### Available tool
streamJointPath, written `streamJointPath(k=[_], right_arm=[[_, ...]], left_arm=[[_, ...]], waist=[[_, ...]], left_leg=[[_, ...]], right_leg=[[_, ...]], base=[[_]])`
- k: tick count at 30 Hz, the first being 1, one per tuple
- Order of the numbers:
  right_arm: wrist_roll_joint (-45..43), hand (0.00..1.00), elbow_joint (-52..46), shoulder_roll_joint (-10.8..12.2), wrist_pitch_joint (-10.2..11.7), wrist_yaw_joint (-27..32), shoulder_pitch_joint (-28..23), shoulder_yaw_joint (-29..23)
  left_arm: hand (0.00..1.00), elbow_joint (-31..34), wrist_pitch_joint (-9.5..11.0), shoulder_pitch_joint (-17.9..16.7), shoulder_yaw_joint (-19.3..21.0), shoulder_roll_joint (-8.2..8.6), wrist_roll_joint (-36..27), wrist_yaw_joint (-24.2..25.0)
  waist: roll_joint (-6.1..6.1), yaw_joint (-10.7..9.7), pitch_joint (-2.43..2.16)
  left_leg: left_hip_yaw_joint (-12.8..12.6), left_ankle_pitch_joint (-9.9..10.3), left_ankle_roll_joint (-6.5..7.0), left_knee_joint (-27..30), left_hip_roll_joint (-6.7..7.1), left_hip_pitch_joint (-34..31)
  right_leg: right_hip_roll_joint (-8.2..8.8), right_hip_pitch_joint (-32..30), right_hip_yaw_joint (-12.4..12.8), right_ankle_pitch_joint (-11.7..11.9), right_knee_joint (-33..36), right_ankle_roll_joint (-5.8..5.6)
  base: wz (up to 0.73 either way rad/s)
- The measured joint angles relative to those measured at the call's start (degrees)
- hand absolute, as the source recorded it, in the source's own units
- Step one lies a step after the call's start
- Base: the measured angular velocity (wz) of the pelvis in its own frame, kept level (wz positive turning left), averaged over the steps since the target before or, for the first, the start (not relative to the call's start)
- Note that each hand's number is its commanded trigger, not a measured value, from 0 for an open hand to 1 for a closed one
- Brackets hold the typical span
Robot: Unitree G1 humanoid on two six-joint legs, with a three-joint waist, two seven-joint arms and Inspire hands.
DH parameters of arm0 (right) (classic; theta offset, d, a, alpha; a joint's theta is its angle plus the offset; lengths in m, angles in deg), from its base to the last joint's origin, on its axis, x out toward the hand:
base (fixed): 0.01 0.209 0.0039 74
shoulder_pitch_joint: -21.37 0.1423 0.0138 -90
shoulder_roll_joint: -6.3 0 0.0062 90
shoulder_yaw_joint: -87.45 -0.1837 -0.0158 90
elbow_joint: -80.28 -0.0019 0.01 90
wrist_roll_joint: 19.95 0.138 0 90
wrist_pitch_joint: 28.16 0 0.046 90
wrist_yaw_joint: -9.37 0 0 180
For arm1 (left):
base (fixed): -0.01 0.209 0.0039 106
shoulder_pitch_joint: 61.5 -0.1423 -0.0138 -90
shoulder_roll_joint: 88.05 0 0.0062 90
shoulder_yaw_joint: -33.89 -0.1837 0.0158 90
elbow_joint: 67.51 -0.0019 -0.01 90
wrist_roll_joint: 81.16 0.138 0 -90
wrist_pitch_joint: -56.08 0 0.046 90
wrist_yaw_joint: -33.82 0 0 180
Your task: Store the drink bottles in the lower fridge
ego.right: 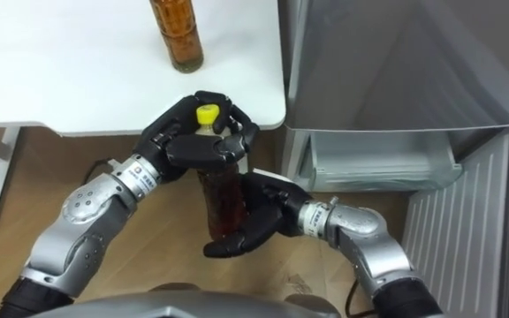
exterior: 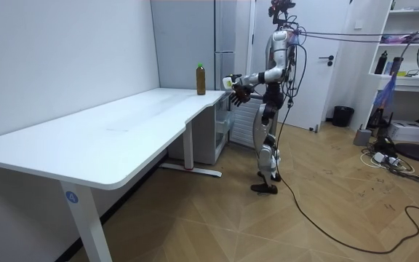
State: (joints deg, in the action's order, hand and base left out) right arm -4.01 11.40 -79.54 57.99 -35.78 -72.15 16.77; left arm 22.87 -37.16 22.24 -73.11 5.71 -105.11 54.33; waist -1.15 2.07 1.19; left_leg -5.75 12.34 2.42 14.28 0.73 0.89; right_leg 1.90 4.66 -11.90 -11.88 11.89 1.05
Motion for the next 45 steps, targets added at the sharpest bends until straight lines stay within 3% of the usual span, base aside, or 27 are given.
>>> streamJointPath(k=[4, 15, 16, 17, 18, 32, 34, 36, 37, 38, 45], right_arm=[[0.13, 0.0, -0.04, 0.02, 0.0, 0.0, 0.0, 0.2], [2.08, 0.0, -1.21, -0.07, 0.0, -0.01, -0.02, 0.3], [2.12, 0.32, -1.21, -0.05, 0.0, -0.01, -0.02, 0.31], [2.12, 0.75, -1.21, -0.06, 0.0, -0.01, -0.02, 0.31], [2.13, 1.0, -1.21, -0.05, 0.0, -0.01, -0.03, 0.3], [2.29, 1.0, -1.19, -0.26, 0.0, 0.83, -0.02, 0.24], [2.29, 1.0, -1.19, -0.25, 0.0, 0.84, -0.02, 0.23], [2.39, 1.0, -1.19, -0.16, 0.0, 0.89, -0.02, 0.14], [2.51, 1.0, -1.2, -0.19, 0.0, 0.88, -0.02, 0.14], [2.51, 1.0, -1.19, -0.19, 0.0, 0.88, -0.02, 0.17], [2.53, 1.0, -1.19, -0.54, -0.01, 0.85, -0.22, 0.59]], left_arm=[[1.0, -0.04, 0.0, 0.0, -0.04, -0.1, 1.1, 0.47], [1.0, -0.2, 0.0, -0.01, -0.11, -0.6, 1.21, 1.11], [1.0, -0.22, 0.0, -0.01, -0.11, -0.61, 1.21, 1.16], [1.0, -0.24, 0.0, -0.01, -0.11, -0.61, 1.21, 1.18], [1.0, -0.25, 0.0, -0.01, -0.11, -0.61, 1.21, 1.21], [1.0, -0.28, 0.01, 0.0, -0.21, 0.25, 1.09, 3.56], [0.62, -0.28, 0.01, 0.0, -0.2, 0.67, 0.84, 3.57], [0.51, -0.27, 0.03, 0.0, -0.18, 1.08, 0.71, 3.57], [0.2, -0.27, 0.03, 0.01, -0.16, 1.31, 0.74, 3.53], [0.0, -0.27, 0.03, 0.01, -0.16, 1.24, 0.73, 3.53], [0.0, -0.27, 0.98, 0.12, 0.07, 0.83, 1.01, 2.7]], waist=[[-0.71, -0.04, -0.13], [-0.45, -0.11, -0.13], [-0.31, -0.14, -0.14], [-0.22, -0.15, -0.13], [-0.02, -0.15, -0.1], [0.32, -0.14, -0.13], [0.32, -0.13, -0.12], [0.32, -0.03, -0.12], [0.31, -0.03, -0.12], [0.32, -0.03, -0.12], [0.24, -0.08, -0.07]], left_leg=[[-0.34, 0.01, 0.01, -0.48, -0.02, 0.8], [-0.3, 0.02, 0.02, -0.57, -0.02, 0.87], [-0.3, 0.02, 0.01, -0.58, -0.02, 0.87], [-0.29, 0.02, 0.01, -0.59, -0.02, 0.87], [-0.29, 0.02, 0.01, -0.6, -0.02, 0.87], [-0.29, 0.02, 0.01, -0.64, -0.01, 0.93], [-0.26, 0.02, 0.01, -0.63, -0.02, 0.87], [-0.25, 0.02, 0.01, -0.63, -0.02, 0.88], [-0.25, 0.02, 0.01, -0.63, -0.02, 0.9], [-0.25, 0.02, 0.01, -0.62, -0.02, 0.9], [-0.24, 0.02, 0.01, -0.63, -0.01, 0.73]], right_leg=[[-0.06, 0.26, 0.76, 0.04, 0.02, 0.01], [-0.11, 0.34, 0.81, 0.05, -0.02, 0.02], [-0.12, 0.34, 0.81, 0.05, -0.04, 0.03], [-0.12, 0.33, 0.81, 0.05, -0.04, 0.03], [-0.12, 0.33, 0.81, 0.05, -0.06, 0.03], [-0.12, 0.33, 0.91, 0.05, -0.13, 0.03], [-0.12, 0.33, 0.87, 0.05, -0.11, 0.03], [-0.12, 0.33, 0.87, 0.06, -0.1, 0.03], [-0.12, 0.33, 0.87, 0.06, -0.1, 0.03], [-0.12, 0.33, 0.87, 0.06, -0.1, 0.03], [-0.11, 0.2, 0.83, 0.06, -0.1, 0.03]], base=[[-0.09], [0.0], [0.0], [0.0], [0.0], [0.0], [0.0], [0.0], [0.0], [0.0], [0.0]])
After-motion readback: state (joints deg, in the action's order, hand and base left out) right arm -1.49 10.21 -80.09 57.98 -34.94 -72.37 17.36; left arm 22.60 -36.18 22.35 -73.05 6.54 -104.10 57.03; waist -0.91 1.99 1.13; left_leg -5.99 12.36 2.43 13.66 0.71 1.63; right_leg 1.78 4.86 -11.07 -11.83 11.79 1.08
